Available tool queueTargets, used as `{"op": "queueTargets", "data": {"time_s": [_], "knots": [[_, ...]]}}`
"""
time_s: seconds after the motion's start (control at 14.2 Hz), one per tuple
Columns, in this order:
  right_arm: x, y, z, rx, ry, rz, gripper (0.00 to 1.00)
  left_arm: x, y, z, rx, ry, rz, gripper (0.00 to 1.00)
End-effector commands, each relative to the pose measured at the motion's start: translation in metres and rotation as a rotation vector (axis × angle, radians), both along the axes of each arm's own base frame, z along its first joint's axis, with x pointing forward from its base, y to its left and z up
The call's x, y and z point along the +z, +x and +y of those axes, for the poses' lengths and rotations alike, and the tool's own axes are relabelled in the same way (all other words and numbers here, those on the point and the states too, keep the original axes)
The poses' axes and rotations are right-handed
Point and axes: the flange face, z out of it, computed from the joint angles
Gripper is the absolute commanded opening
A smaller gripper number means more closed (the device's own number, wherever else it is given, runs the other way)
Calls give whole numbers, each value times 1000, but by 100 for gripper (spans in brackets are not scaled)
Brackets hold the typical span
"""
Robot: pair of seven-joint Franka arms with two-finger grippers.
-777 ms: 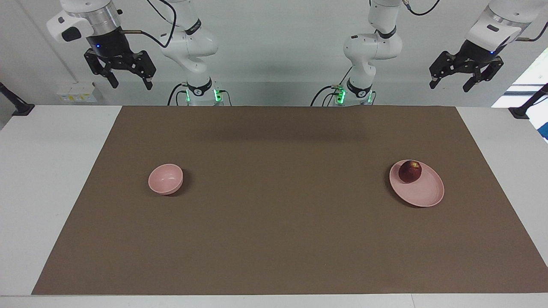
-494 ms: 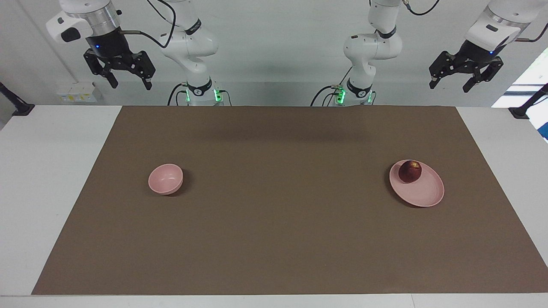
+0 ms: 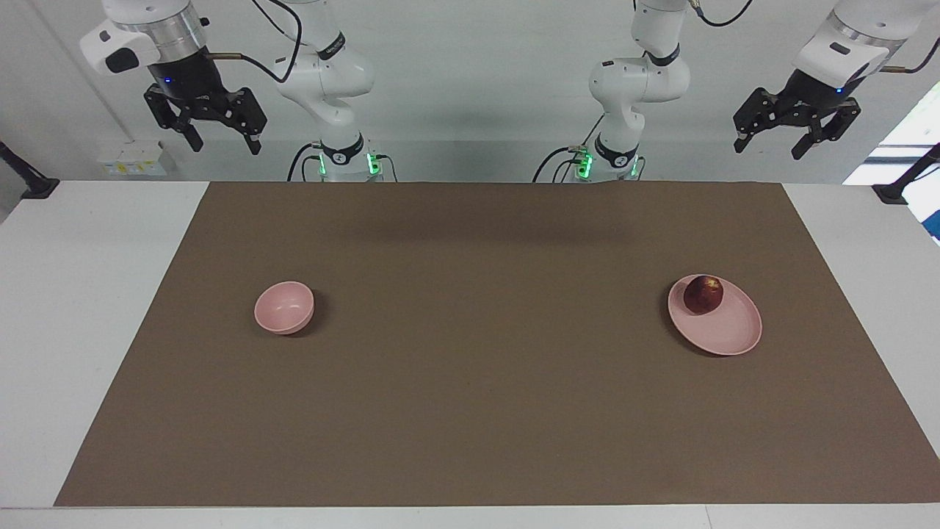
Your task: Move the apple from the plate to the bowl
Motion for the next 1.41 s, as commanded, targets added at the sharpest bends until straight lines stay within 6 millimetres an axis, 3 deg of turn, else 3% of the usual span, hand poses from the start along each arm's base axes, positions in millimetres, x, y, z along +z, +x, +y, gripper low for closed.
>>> {"op": "queueTargets", "data": {"time_s": [0.0,0.85,1.34], "knots": [[1,-7,-5,20,19,-16,100,0,-6,-1,-17,-14,-14,100],[-1,-8,-5,19,19,-9,100,-2,-5,-2,-20,-16,-23,100],[0,-8,-5,19,19,-10,100,-14,-11,-2,-21,-17,-30,100]]}}
